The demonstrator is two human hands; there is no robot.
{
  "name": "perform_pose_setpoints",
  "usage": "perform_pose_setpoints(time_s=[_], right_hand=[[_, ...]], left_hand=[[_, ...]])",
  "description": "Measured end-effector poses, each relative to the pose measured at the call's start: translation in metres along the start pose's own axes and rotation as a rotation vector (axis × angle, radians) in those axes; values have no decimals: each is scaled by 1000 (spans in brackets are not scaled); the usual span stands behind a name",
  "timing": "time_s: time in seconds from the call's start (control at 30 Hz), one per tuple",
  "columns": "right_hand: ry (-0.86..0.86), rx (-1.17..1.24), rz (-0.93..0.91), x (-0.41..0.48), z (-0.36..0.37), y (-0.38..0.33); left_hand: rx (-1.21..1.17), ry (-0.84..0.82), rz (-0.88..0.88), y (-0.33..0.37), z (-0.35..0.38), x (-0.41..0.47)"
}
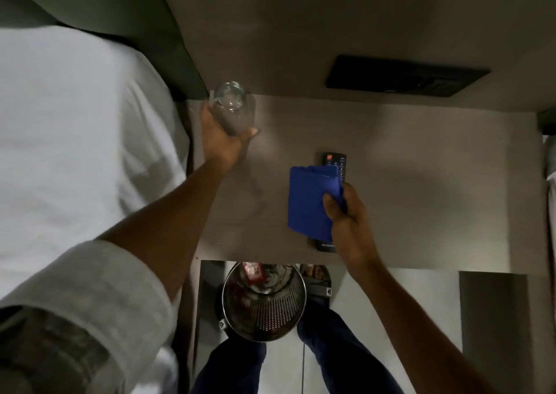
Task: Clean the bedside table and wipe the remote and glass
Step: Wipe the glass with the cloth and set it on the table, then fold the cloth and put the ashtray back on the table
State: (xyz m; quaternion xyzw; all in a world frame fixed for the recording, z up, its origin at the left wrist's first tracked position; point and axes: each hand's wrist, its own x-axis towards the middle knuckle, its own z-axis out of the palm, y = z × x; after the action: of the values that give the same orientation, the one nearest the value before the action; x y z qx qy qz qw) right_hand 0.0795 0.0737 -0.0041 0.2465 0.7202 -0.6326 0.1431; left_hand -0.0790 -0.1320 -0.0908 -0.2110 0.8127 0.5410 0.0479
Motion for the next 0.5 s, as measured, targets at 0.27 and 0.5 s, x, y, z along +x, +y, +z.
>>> perform_pose_setpoints(time_s=[0.27,0.5], right_hand=[[-63,173,68,-28,59,-50],[-257,-205,-264,-93,153,-101]], left_hand=[[112,101,192,27,-96,-111],[361,394,362,9,-238,-193]])
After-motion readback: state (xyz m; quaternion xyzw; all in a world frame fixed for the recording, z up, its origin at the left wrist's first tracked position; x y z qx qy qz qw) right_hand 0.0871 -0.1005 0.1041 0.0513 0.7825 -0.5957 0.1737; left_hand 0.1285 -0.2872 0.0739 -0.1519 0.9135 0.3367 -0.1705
